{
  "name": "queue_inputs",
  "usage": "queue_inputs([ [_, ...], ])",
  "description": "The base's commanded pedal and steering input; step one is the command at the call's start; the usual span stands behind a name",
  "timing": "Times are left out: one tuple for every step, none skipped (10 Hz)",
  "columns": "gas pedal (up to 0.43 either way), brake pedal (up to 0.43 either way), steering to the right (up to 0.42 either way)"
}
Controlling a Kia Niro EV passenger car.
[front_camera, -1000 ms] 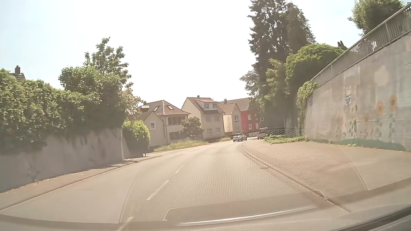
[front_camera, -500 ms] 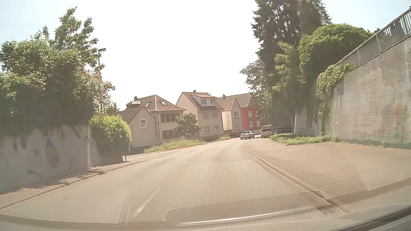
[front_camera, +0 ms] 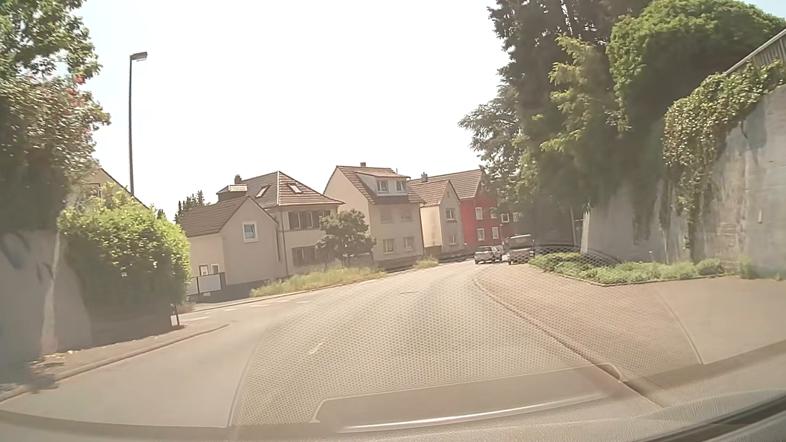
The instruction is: Follow the waypoints while adhering to traffic rules and regulations
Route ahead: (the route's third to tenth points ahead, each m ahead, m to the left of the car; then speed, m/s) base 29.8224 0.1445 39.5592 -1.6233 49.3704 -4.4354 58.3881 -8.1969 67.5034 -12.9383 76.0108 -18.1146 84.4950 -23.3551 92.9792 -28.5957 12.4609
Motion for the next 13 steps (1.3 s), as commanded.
queue_inputs([
  [0.000,0.012,0.011],
  [0.000,0.024,0.011],
  [0.000,0.073,0.011],
  [0.000,0.134,0.011],
  [0.000,0.171,0.011],
  [0.000,0.207,0.010],
  [0.000,0.226,0.011],
  [0.000,0.232,0.012],
  [0.000,0.232,0.014],
  [0.000,0.238,0.018],
  [0.000,0.238,0.022],
  [0.000,0.238,0.027],
  [0.000,0.238,0.030],
])
